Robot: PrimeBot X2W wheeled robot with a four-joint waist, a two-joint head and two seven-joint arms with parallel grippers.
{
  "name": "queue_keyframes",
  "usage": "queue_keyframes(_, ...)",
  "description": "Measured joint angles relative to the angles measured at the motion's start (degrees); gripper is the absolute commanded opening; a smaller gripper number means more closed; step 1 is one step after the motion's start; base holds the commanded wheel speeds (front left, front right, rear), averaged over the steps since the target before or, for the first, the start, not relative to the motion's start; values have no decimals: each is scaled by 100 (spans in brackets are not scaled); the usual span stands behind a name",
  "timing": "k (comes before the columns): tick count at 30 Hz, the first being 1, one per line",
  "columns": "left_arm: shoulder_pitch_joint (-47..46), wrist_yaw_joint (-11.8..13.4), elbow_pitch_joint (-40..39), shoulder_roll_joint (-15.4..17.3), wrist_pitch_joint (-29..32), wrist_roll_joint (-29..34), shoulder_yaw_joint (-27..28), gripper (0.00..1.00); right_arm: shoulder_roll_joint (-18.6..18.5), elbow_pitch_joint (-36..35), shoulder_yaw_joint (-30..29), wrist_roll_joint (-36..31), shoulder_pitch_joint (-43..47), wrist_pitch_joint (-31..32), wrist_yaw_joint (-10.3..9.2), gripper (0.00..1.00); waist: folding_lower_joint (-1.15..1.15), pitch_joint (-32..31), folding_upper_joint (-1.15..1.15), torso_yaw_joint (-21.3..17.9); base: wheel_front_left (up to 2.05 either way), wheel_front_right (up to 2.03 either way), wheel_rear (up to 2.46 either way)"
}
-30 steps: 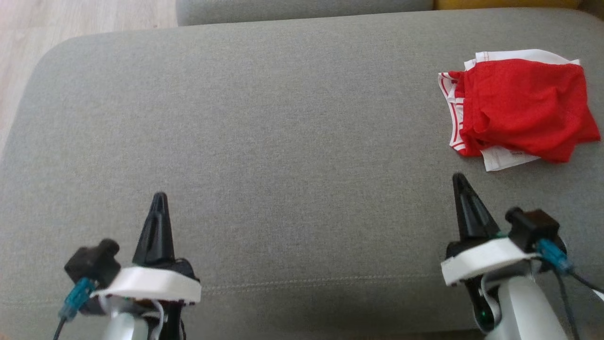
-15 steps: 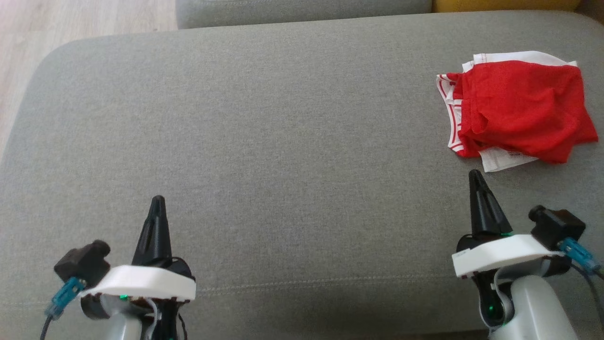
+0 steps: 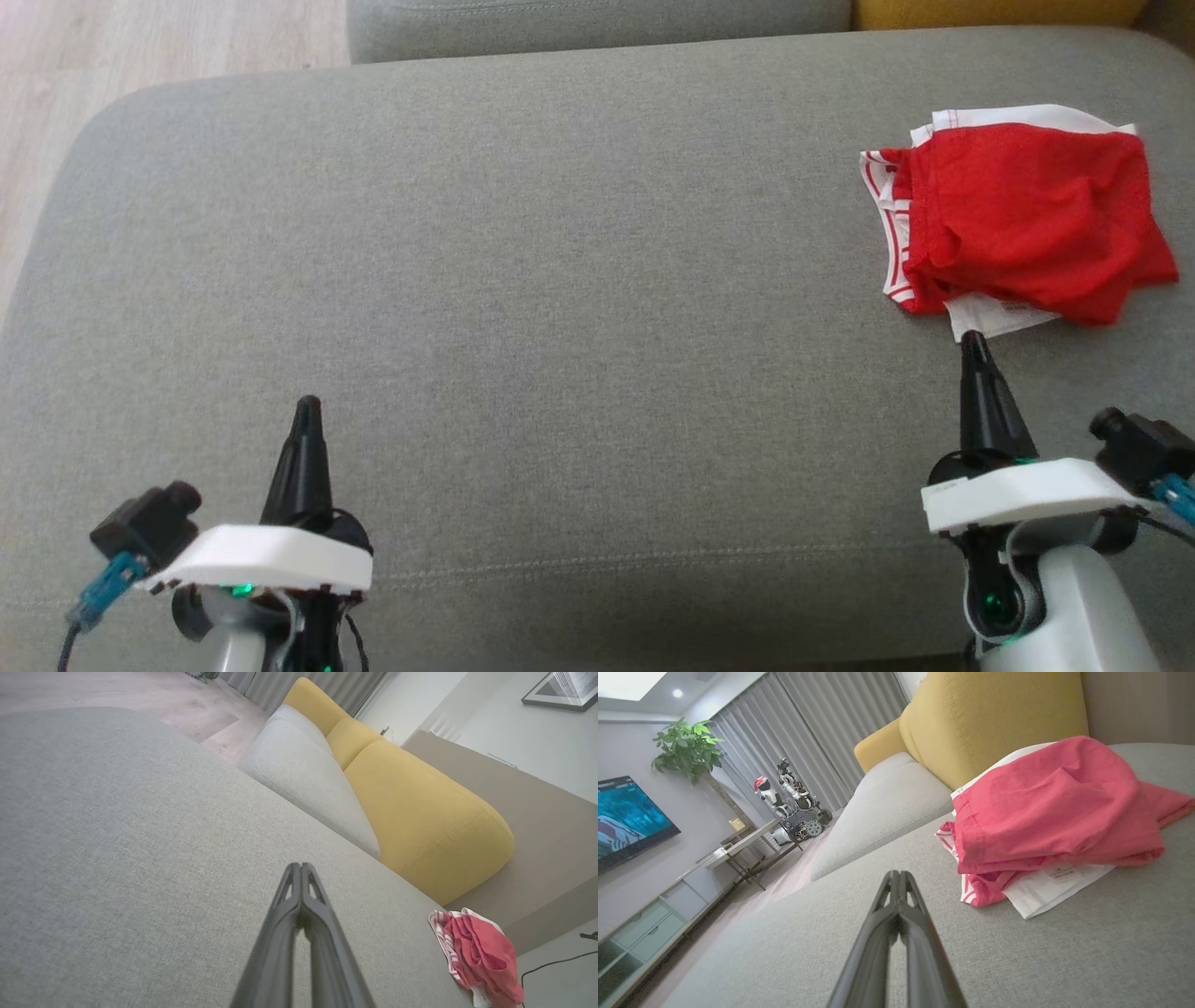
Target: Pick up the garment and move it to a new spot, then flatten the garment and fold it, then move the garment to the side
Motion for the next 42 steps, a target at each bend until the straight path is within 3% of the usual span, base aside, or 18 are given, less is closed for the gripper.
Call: queue_keyframes(42,-110,-211,259,36,651,-2423,344,0,46,-289,-523,2970,138,604,0,0,0,-135,0,-38,0,0,0)
